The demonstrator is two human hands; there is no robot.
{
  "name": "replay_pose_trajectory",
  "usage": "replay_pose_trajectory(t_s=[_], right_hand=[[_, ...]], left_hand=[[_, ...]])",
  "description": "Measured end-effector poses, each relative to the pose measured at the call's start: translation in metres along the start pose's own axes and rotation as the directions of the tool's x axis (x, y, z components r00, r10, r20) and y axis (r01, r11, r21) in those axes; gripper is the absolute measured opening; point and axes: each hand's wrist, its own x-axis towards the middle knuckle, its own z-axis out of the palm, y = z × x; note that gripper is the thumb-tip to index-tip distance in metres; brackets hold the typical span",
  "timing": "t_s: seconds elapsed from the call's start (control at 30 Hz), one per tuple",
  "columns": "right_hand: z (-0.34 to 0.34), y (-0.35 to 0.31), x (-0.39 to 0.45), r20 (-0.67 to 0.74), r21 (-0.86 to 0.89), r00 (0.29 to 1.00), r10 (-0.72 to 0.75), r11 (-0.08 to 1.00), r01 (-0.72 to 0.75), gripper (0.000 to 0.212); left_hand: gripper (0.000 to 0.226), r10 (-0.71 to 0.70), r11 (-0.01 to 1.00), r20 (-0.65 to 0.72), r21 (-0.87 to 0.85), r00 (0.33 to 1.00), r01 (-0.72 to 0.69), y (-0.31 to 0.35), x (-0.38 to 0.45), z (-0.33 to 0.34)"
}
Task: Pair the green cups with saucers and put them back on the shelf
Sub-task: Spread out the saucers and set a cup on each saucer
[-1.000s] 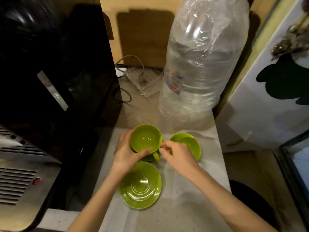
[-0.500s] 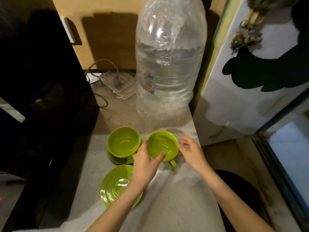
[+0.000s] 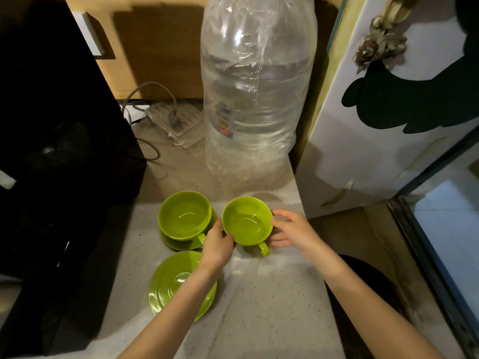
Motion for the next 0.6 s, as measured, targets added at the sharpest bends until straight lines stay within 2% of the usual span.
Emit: replay_pose_trajectory(t_s=[0.17, 0.33, 0.5, 0.6], right_hand=[[-0.002, -0.004, -0.004, -0.006, -0.01, 1.0, 0.006, 1.0, -0.006, 0.039], [-0.001, -0.013, -0.017, -0.007, 0.019, 0.998, -0.062, 0.998, 0.062, 0.038], [0.008, -0.027, -0.036, 0.008, 0.038, 0.987, -0.161, 0.986, 0.16, 0.039], [0.02, -0.035, -0.054, 0.034, 0.071, 0.974, -0.222, 0.973, 0.22, 0.035]], left_hand=[[0.029, 0.016, 1.0, 0.009, -0.025, 1.0, -0.016, 0.009, -0.008, -0.002], [0.026, 0.076, 0.983, 0.052, -0.174, 0.996, -0.066, 0.02, -0.022, -0.014], [0.037, 0.168, 0.957, 0.074, -0.252, 0.983, -0.145, 0.028, -0.043, -0.043], [0.048, 0.22, 0.937, 0.033, -0.287, 0.975, -0.201, 0.028, -0.059, -0.063]])
